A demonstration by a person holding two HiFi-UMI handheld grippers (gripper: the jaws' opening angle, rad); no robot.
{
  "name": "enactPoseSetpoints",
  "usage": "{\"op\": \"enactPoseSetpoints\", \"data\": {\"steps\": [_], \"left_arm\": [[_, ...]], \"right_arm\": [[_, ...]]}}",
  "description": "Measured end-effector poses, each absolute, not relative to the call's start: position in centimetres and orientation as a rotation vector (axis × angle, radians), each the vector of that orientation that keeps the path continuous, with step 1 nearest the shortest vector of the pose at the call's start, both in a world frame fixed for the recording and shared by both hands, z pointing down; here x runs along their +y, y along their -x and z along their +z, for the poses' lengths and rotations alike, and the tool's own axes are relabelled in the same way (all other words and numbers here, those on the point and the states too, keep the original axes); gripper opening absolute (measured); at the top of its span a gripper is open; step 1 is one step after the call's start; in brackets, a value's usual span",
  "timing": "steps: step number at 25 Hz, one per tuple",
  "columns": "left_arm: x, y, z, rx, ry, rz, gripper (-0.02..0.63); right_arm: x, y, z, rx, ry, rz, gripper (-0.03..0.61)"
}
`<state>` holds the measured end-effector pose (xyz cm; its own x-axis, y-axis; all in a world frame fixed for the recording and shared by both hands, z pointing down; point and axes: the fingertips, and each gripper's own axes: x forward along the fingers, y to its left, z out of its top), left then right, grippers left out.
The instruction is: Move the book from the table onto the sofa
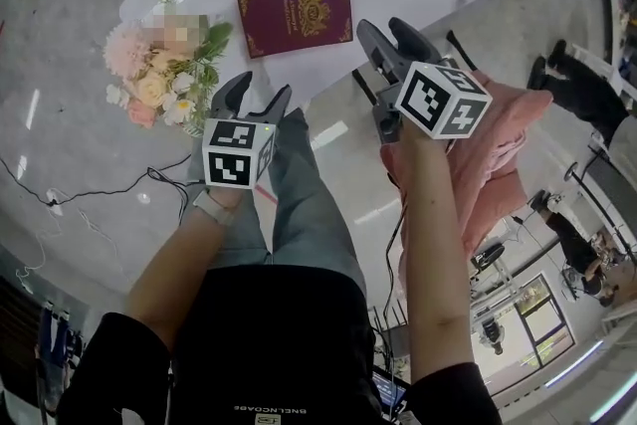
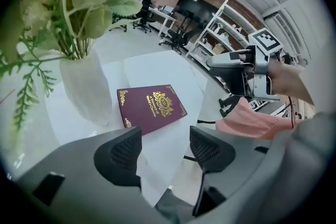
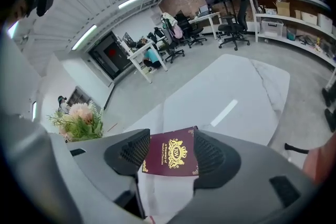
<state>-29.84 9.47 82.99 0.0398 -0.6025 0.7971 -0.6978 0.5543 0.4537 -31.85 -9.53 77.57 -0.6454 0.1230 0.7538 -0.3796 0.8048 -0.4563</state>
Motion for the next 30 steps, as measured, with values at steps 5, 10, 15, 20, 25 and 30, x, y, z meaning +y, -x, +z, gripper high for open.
{"op": "enactPoseSetpoints", "data": {"steps": [5, 10, 15, 20, 25, 30], "left_arm": [[9.6, 29.7, 85.9, -1.631, -1.094, 0.134, 0.284], [9.0, 30.3, 89.0, -1.623, -1.075, 0.162, 0.287], [9.0, 31.1, 91.6, -1.612, -1.018, 0.145, 0.288], [9.3, 32.2, 93.6, -1.627, -0.964, 0.15, 0.288], [9.4, 33.1, 95.3, -1.623, -0.939, 0.144, 0.288], [9.0, 32.8, 96.8, -1.577, -0.957, 0.123, 0.288]], "right_arm": [[-9.9, 31.4, 81.2, -2.096, -0.191, 0.767, 0.258], [-10.2, 31.4, 84.5, -2.055, -0.222, 0.775, 0.261], [-9.9, 31.4, 87.6, -2.013, -0.22, 0.8, 0.264], [-10.2, 31.2, 90.1, -1.968, -0.233, 0.785, 0.264], [-10.0, 31.0, 92.7, -1.924, -0.231, 0.795, 0.264], [-10.0, 31.1, 94.6, -1.899, -0.238, 0.824, 0.264]]}}
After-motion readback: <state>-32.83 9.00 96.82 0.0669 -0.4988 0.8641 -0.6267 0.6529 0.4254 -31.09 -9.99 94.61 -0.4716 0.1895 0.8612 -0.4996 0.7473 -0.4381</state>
